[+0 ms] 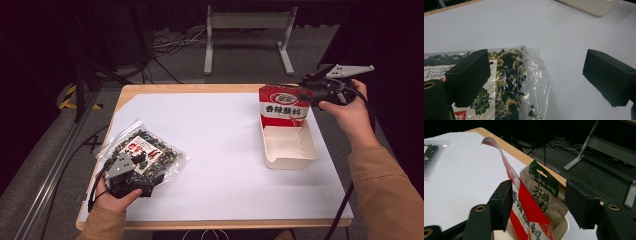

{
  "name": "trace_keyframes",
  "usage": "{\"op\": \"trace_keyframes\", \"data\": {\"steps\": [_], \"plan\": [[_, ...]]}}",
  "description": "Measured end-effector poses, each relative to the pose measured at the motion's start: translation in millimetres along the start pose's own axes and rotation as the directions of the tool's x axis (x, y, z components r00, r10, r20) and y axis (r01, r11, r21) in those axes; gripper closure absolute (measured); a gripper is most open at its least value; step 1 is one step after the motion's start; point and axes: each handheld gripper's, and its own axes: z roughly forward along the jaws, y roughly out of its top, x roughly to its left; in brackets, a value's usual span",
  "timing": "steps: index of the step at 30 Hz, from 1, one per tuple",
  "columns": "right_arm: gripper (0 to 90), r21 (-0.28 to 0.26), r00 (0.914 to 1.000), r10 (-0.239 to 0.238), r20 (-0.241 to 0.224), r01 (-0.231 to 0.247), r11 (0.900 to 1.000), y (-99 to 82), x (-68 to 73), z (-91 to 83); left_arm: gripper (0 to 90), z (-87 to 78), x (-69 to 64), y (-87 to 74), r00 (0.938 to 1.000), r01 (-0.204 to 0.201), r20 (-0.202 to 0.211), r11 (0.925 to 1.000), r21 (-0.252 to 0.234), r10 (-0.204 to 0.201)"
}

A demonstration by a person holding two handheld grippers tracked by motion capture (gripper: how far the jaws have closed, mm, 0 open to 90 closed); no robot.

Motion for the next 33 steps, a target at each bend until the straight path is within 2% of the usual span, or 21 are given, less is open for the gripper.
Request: {"op": "trace_keyframes", "data": {"steps": [6,10,12,17,20,24,28,30,32,33], "plan": [[35.2,-0.032,1.0000,-0.009,0.002,0.009,0.9995,2.8,8.3,-11.0,4.6,0.2,1.7,1.4,0.9999,-0.005,-0.015,0.9999,-0.011,0.005],[31.0,-0.059,0.9995,-0.004,0.033,0.005,0.9983,3.7,17.4,-20.6,6.7,-2.8,1.4,1.8,0.9994,-0.026,-0.025,0.9996,-0.015,0.026],[31.0,-0.081,0.9986,-0.009,0.051,0.013,0.9966,3.4,23.4,-28.3,7.8,-4.6,0.8,2.7,0.9994,-0.026,-0.022,0.9995,-0.018,0.025],[31.0,-0.090,0.9983,-0.018,0.055,0.023,0.9957,1.6,33.3,-37.6,9.2,-5.3,0.1,3.8,0.9996,-0.026,-0.014,0.9996,-0.014,0.025],[31.5,-0.117,0.9981,-0.029,0.055,0.036,0.9925,0.0,42.4,-44.8,11.5,-5.4,0.2,3.6,0.9996,-0.027,-0.006,0.9996,-0.001,0.027],[35.5,-0.134,0.9977,-0.044,0.052,0.050,0.9897,-2.9,54.8,-52.9,13.7,-6.0,1.4,3.1,0.9997,-0.023,0.001,0.9997,-0.001,0.023],[40.6,-0.132,0.9994,-0.033,0.006,0.033,0.9907,-6.2,66.8,-58.3,12.9,-7.4,2.8,3.5,0.9999,-0.012,0.006,0.9999,-0.009,0.012],[40.8,-0.134,0.9986,-0.049,-0.017,0.047,0.9899,-8.6,75.2,-60.0,12.7,-8.9,3.3,3.6,0.9999,-0.001,0.015,0.9999,-0.017,0.001],[40.7,-0.139,0.9983,-0.054,-0.023,0.050,0.9890,-9.3,77.6,-60.6,13.4,-10.0,3.2,3.4,0.9995,0.015,0.027,0.9998,-0.012,-0.014],[40.3,-0.151,0.9979,-0.056,-0.034,0.050,0.9873,-10.8,81.3,-61.5,13.4,-11.3,3.4,3.1,0.9984,0.028,0.049,0.9995,-0.012,-0.028]]}}
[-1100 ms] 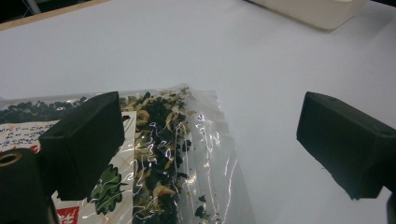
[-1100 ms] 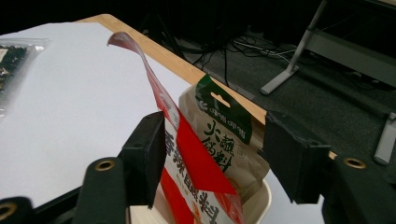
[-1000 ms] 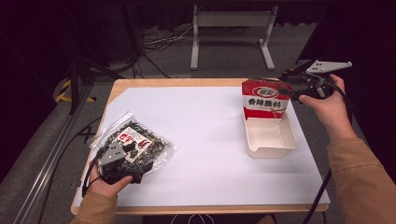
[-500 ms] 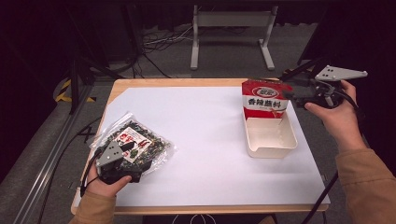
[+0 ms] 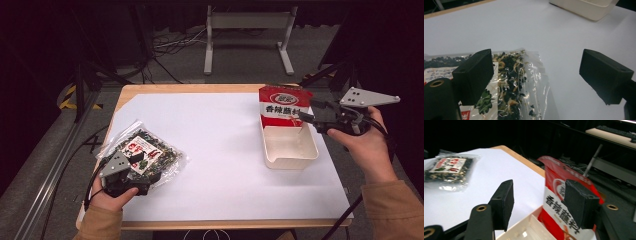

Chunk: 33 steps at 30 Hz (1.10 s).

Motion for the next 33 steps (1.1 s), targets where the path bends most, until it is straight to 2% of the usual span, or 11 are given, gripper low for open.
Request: {"op": "trace_keyframes", "data": {"steps": [1,5,12,14,20,25,26,29,33], "plan": [[40.2,-0.005,0.9999,0.009,-0.011,-0.009,0.9999,-1.5,4.8,-1.3,15.9,-0.6,0.5,0.1,0.9999,-0.009,0.009,0.9999,-0.006,0.009],[39.1,-0.022,0.9991,0.026,-0.034,-0.026,0.9994,-9.0,18.4,-4.0,16.0,-2.4,-0.1,0.3,0.9996,-0.027,0.007,0.9996,-0.010,0.027],[37.2,-0.018,0.9975,0.050,-0.049,-0.051,0.9985,-26.8,33.1,-1.4,14.7,-4.0,0.5,0.1,0.9998,-0.017,-0.011,0.9998,-0.009,0.017],[37.1,-0.017,0.9964,0.062,-0.058,-0.063,0.9979,-31.2,36.8,-1.0,14.6,-4.6,0.2,0.6,1.0000,0.002,0.001,0.9999,-0.014,-0.002],[42.2,-0.001,0.9941,0.087,-0.065,-0.087,0.9962,-47.8,46.5,1.9,11.2,-3.2,2.4,5.4,0.9998,0.018,-0.006,0.9998,-0.009,-0.018],[42.2,-0.015,0.9903,0.112,-0.081,-0.114,0.9934,-62.0,50.2,3.2,10.1,0.2,3.6,5.4,0.9996,0.014,-0.025,0.9999,0.002,-0.014],[42.2,-0.018,0.9899,0.116,-0.082,-0.118,0.9929,-63.7,49.7,3.8,10.1,1.4,4.1,4.5,0.9993,0.024,-0.030,0.9997,-0.003,-0.024],[42.6,0.004,0.9910,0.110,-0.077,-0.110,0.9939,-66.7,48.2,5.6,10.3,3.8,6.5,2.8,0.9984,0.041,-0.038,0.9991,-0.007,-0.041],[42.6,0.016,0.9894,0.123,-0.077,-0.122,0.9923,-74.0,45.8,8.0,11.8,4.8,10.2,3.7,0.9979,0.039,-0.051,0.9992,-0.002,-0.039]]}}
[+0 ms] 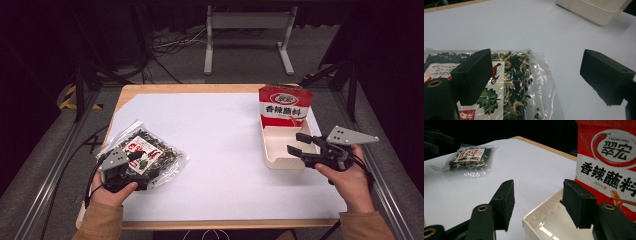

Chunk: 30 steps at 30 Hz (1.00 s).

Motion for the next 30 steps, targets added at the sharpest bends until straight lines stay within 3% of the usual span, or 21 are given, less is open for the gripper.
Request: {"op": "trace_keyframes", "data": {"steps": [4,9,15,18,22,26,30], "plan": [[42.1,0.013,0.9999,0.011,-0.002,-0.011,0.9999,-6.6,-2.5,4.3,12.6,-1.6,3.2,4.1,0.9998,-0.006,-0.018,0.9999,0.010,0.006],[42.1,0.022,0.9999,0.009,-0.009,-0.009,0.9997,-8.8,-1.5,9.4,12.0,-2.4,10.1,11.6,0.9994,0.009,-0.033,0.9981,0.061,-0.007],[41.7,0.033,0.9999,0.005,-0.016,-0.004,0.9995,-10.7,0.6,14.4,6.8,-4.8,20.6,19.8,0.9994,0.009,-0.034,0.9965,0.084,-0.007],[41.7,0.037,0.9998,0.003,-0.020,-0.002,0.9993,-11.9,1.6,17.1,4.3,-5.2,26.9,23.0,0.9976,0.052,-0.051,0.9932,0.104,-0.047],[41.7,0.044,0.9997,-0.003,-0.025,0.005,0.9990,-11.8,2.6,20.8,5.4,-7.4,33.0,25.1,0.9949,0.060,-0.087,0.9924,0.108,-0.051],[41.4,0.046,0.9994,-0.009,-0.033,0.010,0.9989,-11.4,3.7,24.6,6.5,-10.1,42.4,25.7,0.9859,0.090,-0.149,0.9925,0.083,-0.077],[40.0,0.040,0.9987,-0.015,-0.048,0.017,0.9991,-11.7,6.1,29.4,6.4,-14.0,54.9,23.2,0.9717,0.130,-0.206,0.9896,0.060,-0.115]]}}
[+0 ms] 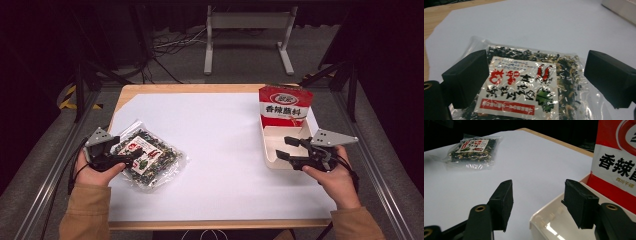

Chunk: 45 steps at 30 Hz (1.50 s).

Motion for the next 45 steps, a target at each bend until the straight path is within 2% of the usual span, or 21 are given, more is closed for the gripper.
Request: {"op": "trace_keyframes", "data": {"steps": [2,3,4,7,9,16,19,20,22,25,27,29,30,31,32,33,35,37,38,41,45], "plan": [[39.9,0.000,1.0000,-0.002,-0.004,0.002,1.0000,-0.2,0.3,1.0,6.6,-1.0,3.7,-0.7,0.9998,0.016,-0.010,0.9999,-0.003,-0.016],[39.9,0.004,0.9999,-0.006,-0.008,0.006,1.0000,-0.5,1.3,2.9,6.7,-3.5,11.2,-2.3,0.9988,0.016,-0.047,0.9999,-0.001,-0.016],[39.9,0.005,0.9999,-0.007,-0.009,0.007,1.0000,-0.8,1.5,3.5,6.7,-3.5,11.2,-2.3,0.9988,0.016,-0.047,0.9999,-0.001,-0.016],[39.9,0.010,0.9999,-0.008,-0.008,0.008,0.9999,-1.9,2.0,4.6,7.4,-5.5,21.1,-7.3,0.9958,0.016,-0.091,0.9996,0.022,-0.014],[39.9,0.011,0.9999,-0.008,-0.008,0.008,0.9999,-2.2,2.1,4.6,8.3,-6.1,25.1,-9.1,0.9951,0.016,-0.098,0.9995,0.026,-0.014],[39.4,0.011,1.0000,-0.006,-0.008,0.006,0.9999,-3.8,3.6,4.9,19.6,-11.5,49.0,-23.3,0.9850,0.073,-0.157,0.9973,0.007,-0.071],[38.8,0.011,1.0000,-0.007,-0.007,0.007,0.9999,-3.9,4.3,5.3,22.1,-12.0,55.7,-28.6,0.9832,0.089,-0.160,0.9961,0.003,-0.087],[38.7,0.011,0.9999,-0.008,-0.006,0.008,0.9999,-3.8,4.4,5.4,23.1,-11.8,58.4,-30.8,0.9828,0.086,-0.165,0.9962,0.015,-0.082],[38.4,0.011,0.9999,-0.009,-0.007,0.010,0.9999,-3.8,4.8,5.8,24.5,-10.5,61.9,-34.4,0.9789,0.096,-0.182,0.9953,0.015,-0.092],[38.0,0.012,0.9999,-0.009,-0.007,0.009,0.9999,-3.9,5.2,6.3,25.5,-8.3,67.9,-39.2,0.9771,0.096,-0.192,0.9953,0.014,-0.091],[37.8,0.012,0.9999,-0.008,-0.007,0.008,0.9999,-4.0,5.3,6.6,26.5,-5.7,72.5,-42.1,0.9732,0.066,-0.223,0.9973,0.033,-0.057],[37.7,0.012,0.9999,-0.007,-0.008,0.008,0.9999,-4.2,5.3,6.8,20.7,-3.3,75.5,-45.1,0.9661,0.074,-0.252,0.9955,0.060,-0.057],[37.6,0.012,0.9999,-0.007,-0.009,0.007,0.9999,-4.2,5.3,6.8,16.9,-1.7,76.2,-46.4,0.9575,0.080,-0.283,0.9935,0.081,-0.054],[37.5,0.013,0.9999,-0.006,-0.009,0.006,0.9999,-4.3,5.3,6.9,15.4,-1.2,77.4,-48.1,0.9526,0.096,-0.297,0.9912,0.091,-0.065],[37.5,0.013,0.9999,-0.005,-0.010,0.005,0.9999,-4.5,5.2,6.9,15.4,-1.1,79.3,-49.3,0.9514,0.115,-0.297,0.9889,0.093,-0.083],[37.4,0.012,0.9999,-0.004,-0.010,0.005,0.9999,-4.7,5.1,7.0,13.9,-0.7,82.0,-50.9,0.9533,0.142,-0.280,0.9860,0.088,-0.112],[37.3,0.013,0.9999,-0.002,-0.012,0.003,0.9999,-4.9,5.1,7.3,12.0,0.6,84.3,-53.9,0.9546,0.162,-0.264,0.9844,0.069,-0.138],[37.3,0.013,0.9999,-0.001,-0.013,0.001,0.9999,-5.1,5.2,7.6,11.7,1.7,85.0,-55.5,0.9533,0.167,-0.266,0.9834,0.071,-0.143],[37.3,0.014,0.9999,0.000,-0.014,0.000,0.9999,-5.2,5.3,7.8,11.7,4.1,87.0,-57.4,0.9544,0.185,-0.251,0.9804,0.068,-0.162],[37.2,0.016,0.9999,0.000,-0.016,0.000,0.9999,-5.4,5.8,8.4,12.0,8.6,90.9,-60.5,0.9496,0.212,-0.250,0.9752,0.064,-0.190],[37.2,0.008,0.9999,-0.006,-0.011,0.006,1.0000,-5.4,6.3,7.8,13.1,13.7,94.1,-62.6,0.9495,0.226,-0.243,0.9700,0.091,-0.198]]}}
